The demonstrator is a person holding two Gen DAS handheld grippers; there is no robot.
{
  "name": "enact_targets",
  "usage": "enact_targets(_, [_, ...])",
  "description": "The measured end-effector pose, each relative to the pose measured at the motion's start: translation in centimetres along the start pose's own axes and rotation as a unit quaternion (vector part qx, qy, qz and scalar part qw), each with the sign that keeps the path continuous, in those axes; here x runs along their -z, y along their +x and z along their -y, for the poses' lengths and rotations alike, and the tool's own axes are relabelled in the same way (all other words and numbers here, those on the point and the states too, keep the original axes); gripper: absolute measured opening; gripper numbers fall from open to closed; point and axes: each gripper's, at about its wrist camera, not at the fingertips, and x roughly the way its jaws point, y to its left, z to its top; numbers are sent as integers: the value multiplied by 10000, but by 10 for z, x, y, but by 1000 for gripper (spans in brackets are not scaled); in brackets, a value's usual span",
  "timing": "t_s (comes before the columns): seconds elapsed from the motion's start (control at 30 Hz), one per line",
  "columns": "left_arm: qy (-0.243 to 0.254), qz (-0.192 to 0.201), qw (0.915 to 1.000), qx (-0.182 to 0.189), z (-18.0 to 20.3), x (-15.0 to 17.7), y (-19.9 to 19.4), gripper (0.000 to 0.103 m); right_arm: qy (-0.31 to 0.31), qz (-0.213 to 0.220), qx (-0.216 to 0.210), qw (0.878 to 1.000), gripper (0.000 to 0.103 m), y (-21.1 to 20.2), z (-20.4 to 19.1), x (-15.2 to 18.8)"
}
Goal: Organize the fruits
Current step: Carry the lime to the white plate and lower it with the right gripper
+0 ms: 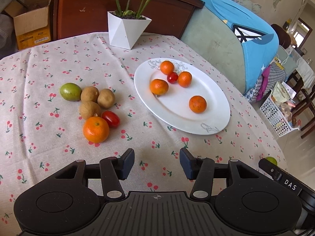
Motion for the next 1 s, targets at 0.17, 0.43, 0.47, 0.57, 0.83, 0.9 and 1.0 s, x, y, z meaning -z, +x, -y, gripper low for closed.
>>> enact_targets(0.17, [53,20,9999,-149,-11,-19,-7,49,-97,-62,-619,9980,33,27,-19,-26])
enact_targets(0.43, [193,-10,9989,-416,-35,-41,-13,49,30,-260,-874,9958,33,67,-31,-52])
enact_targets(0.47, [190,-34,9988,-444,-38,-42,-13,49,75,-303,-892,9955,33,72,-32,-53])
enact_targets(0.57, [176,-63,9985,-522,-46,-41,-14,49,140,-403,-906,9950,33,85,-36,-57])
enact_targets(0.83, [149,-176,9976,-656,-64,-34,-14,50,81,-570,-1156,9916,36,99,-55,-65])
enact_targets(0.9, [74,-164,9976,-667,-69,-35,-16,50,43,-592,-1229,9906,36,96,-59,-69])
enact_targets(1.0, [-76,-86,9974,-718,-78,-39,-20,50,-211,-601,-1361,9887,36,87,-72,-73])
